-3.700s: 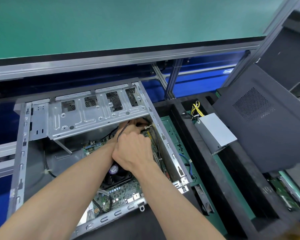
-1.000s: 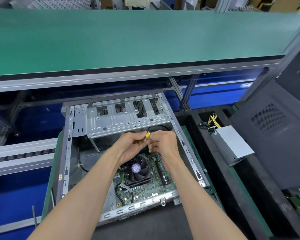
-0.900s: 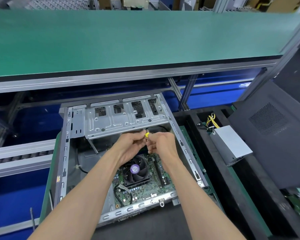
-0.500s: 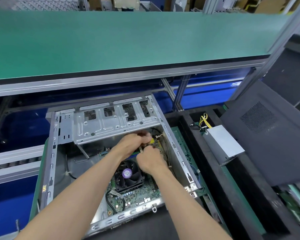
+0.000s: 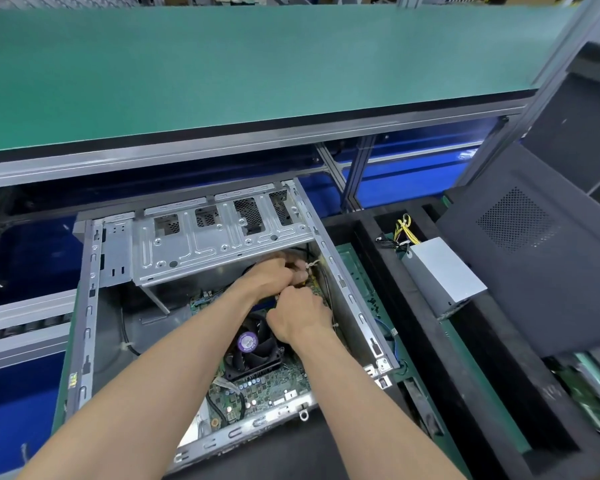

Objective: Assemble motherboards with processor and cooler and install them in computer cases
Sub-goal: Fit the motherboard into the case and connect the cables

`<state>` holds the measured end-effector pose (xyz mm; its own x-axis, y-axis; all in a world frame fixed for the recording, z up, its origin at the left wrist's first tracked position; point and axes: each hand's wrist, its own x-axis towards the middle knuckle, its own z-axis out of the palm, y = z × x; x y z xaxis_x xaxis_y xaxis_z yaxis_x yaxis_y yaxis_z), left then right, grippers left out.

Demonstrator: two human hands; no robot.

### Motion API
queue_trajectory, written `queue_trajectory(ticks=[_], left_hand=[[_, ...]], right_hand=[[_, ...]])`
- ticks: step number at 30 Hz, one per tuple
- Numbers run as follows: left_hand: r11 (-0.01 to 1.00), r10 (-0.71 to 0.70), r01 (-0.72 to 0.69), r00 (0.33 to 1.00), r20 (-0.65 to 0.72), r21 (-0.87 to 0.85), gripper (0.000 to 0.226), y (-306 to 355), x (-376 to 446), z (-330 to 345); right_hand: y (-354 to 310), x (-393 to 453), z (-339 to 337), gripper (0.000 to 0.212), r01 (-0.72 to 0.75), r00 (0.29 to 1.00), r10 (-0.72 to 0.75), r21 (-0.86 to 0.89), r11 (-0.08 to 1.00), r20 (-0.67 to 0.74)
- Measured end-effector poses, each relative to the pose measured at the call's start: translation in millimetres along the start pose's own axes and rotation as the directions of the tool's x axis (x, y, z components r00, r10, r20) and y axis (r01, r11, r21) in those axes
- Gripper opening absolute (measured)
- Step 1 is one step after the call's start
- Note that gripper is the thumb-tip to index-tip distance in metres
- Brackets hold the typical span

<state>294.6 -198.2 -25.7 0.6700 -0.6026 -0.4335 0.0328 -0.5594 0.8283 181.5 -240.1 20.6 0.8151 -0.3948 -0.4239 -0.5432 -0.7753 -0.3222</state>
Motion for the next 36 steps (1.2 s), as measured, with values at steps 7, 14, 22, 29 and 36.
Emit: queue_trajectory(ticks=[7, 14, 22, 29, 36], left_hand=[[0.979, 0.089, -0.055, 0.983, -0.163, 0.198, 0.007, 7.1, 4.1, 8.1], [0.947, 0.180, -0.112, 0.961, -0.209, 0.301, 0.008, 6.8, 4.8, 13.6], [0.938, 0.222, -0.144, 0.948, -0.229, 0.315, 0.008, 4.4, 5.2, 14.3], [0.921, 0.225, -0.137, 0.952, -0.210, 0.364, 0.008, 1.9, 6.0, 14.0], [0.911, 0.229, -0.143, 0.956, -0.184, 0.387, 0.016, 4.4, 7.9, 13.4]], right_hand=[[-0.9, 2.7, 3.7, 0.033, 0.032, 0.998, -0.029, -0.049, 0.998, 0.059], [-0.2, 4.9, 4.3, 0.034, 0.052, 0.996, -0.049, -0.045, 0.998, 0.075], [-1.6, 3.7, 3.0, 0.033, 0.058, 0.995, -0.054, -0.057, 0.997, 0.083], [-0.7, 3.8, 2.3, 0.035, 0.064, 0.995, -0.058, -0.065, 0.996, 0.087], [-0.5, 3.9, 2.2, 0.034, 0.076, 0.994, -0.070, -0.080, 0.994, 0.079]])
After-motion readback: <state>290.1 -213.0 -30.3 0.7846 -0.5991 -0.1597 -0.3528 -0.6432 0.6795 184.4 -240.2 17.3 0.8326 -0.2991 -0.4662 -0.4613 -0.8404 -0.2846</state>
